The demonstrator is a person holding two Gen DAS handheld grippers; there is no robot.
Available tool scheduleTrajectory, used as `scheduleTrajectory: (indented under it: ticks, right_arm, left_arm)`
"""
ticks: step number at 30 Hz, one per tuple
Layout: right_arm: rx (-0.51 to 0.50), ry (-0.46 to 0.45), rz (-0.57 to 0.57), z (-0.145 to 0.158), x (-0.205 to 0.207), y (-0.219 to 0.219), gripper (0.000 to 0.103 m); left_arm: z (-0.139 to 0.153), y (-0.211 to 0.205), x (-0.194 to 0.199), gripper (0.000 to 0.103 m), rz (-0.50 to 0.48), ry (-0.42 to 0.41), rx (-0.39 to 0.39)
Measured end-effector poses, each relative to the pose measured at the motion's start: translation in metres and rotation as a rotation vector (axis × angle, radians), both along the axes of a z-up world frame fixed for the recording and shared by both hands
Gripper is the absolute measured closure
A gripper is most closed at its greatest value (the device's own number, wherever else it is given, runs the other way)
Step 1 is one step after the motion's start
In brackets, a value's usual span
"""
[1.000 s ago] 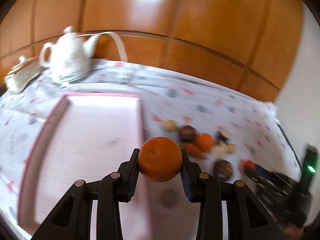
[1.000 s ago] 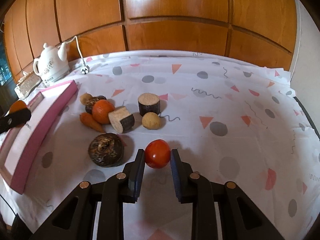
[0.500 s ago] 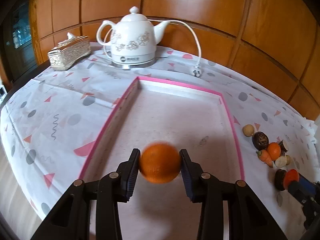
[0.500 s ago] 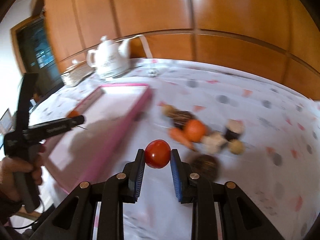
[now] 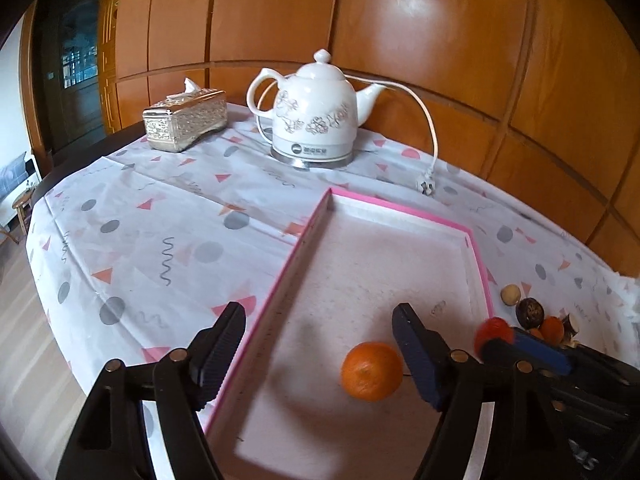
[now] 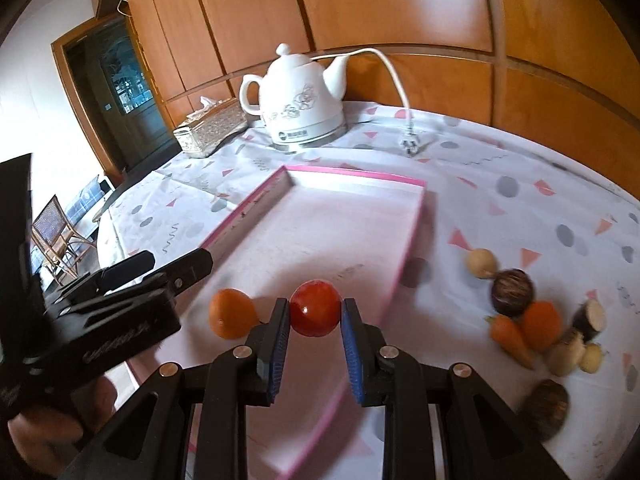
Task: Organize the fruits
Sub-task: 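Carry the orange into the pink tray and open the left tool while the right tool drops the tomato there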
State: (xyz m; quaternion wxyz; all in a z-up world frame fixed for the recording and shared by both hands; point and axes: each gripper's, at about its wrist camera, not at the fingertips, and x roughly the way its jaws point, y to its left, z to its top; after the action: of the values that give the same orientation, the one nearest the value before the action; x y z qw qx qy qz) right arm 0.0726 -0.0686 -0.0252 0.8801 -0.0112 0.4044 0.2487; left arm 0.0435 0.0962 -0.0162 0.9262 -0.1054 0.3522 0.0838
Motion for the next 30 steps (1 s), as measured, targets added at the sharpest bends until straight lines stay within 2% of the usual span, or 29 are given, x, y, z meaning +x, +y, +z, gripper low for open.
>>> scheduleTrajectory:
  ticks: [3,7,12,18,26,30]
  right_arm:
    - [0.001,0.015,-0.001,-0.003,0.004,0.012,0.075]
    - [-0.008,0.002,-0.01,-0.003,0.001,0.019,0.065]
    - [-0.002,-0.02,-0.045,0.002,-0.005,0.009,0.065]
    - [0.011,-0.045,-0.188,0.006,-0.012,-0.036,0.065]
    - [0.011,-0.031,-0.413,-0.002,-0.026,-0.125,0.065]
    - [0.004,-0.016,-0.514,-0.008,-0.033,-0.166,0.065]
  left_arm:
    - [-0.002,0.007,-0.002,0.027,0.015,0.009,-0.009]
    - [-0.005,0.008,-0.005,0.027,0.018,0.013,-0.016]
    - [-0.002,0.002,-0.009,0.027,-0.007,-0.003,-0.028]
    - [0.006,-0.018,-0.008,0.027,-0.101,-0.017,-0.038]
    - [0.013,-0.05,-0.01,0.027,-0.221,-0.023,-0.042]
    - [0.017,-0.076,-0.012,0.027,-0.324,-0.031,-0.057]
